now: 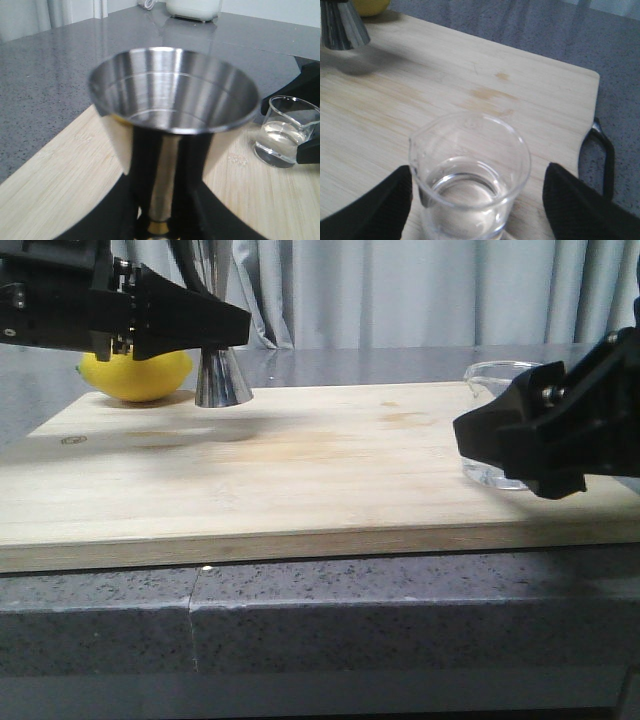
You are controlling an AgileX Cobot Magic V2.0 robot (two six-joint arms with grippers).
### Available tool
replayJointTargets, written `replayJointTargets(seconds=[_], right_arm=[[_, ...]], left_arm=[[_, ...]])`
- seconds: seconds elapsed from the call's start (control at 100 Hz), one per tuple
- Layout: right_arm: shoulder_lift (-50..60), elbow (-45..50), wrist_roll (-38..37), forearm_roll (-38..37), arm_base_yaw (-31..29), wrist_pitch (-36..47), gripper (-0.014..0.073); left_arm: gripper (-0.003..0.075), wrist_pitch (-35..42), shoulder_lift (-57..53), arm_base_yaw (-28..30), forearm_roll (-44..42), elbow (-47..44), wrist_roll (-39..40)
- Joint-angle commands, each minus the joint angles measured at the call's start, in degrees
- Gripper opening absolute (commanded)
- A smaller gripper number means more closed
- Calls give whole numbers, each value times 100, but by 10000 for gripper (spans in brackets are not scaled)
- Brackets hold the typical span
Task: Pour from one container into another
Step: 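Grasp the jigger with the left gripper and the beaker with the right gripper, lift both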
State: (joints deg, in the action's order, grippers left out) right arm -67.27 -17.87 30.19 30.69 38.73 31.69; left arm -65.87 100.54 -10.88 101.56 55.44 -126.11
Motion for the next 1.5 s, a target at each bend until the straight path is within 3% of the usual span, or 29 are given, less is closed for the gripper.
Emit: replayJointTargets(seconds=[0.0, 0.53, 0.89, 1.25, 1.49], right_arm=[[8, -150, -135, -189, 1, 536, 493], [-572, -150, -514, -499, 1, 1113, 488], [-655, -150, -535, -629, 1, 1321, 247], [-655, -150, -535, -629, 1, 1369, 219], [-655, -150, -535, -735, 12, 1832, 219]], left_arm=[[-13, -459, -222, -43, 499, 147, 50], [-13, -459, -222, -43, 496, 147, 50], [-13, -459, -222, -43, 496, 147, 50], [-13, -459, -222, -43, 486, 147, 50], [-13, -459, -222, -43, 248, 147, 63]])
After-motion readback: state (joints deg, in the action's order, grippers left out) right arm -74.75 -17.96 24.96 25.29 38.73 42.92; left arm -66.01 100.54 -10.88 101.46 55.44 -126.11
